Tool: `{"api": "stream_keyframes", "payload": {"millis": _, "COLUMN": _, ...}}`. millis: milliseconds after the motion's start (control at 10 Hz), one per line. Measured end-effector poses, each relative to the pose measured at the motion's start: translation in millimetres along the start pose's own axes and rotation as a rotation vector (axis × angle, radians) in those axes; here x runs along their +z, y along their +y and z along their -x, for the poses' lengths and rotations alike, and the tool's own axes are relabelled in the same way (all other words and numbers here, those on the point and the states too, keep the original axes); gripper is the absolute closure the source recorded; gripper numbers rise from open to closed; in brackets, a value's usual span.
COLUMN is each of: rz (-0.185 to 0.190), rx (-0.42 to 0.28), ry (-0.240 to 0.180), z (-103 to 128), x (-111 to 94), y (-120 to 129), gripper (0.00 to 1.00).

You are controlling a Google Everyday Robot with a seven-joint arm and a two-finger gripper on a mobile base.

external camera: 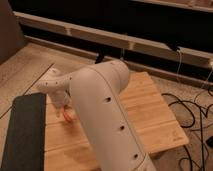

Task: Drag the pepper across the table

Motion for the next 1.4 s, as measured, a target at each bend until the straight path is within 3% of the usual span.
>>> {"api": "stream_keyframes", "payload": {"millis": 500, "rz": -0.008, "rx": -0.008, "ry": -0.001, "z": -1, "x": -3, "y": 0, "gripper": 0.35}}
{"api": "stream_keyframes", "payload": {"millis": 800, "rz": -0.033, "rx": -0.049, "ry": -0.055, "z": -1, "x": -15, "y": 9, "gripper": 0.35}}
{"api": "stream_keyframes", "payload": {"millis": 1400, "rz": 0.034, "rx": -0.052, "ry": -0.065, "z": -14, "x": 8, "y": 27, "gripper": 0.35}}
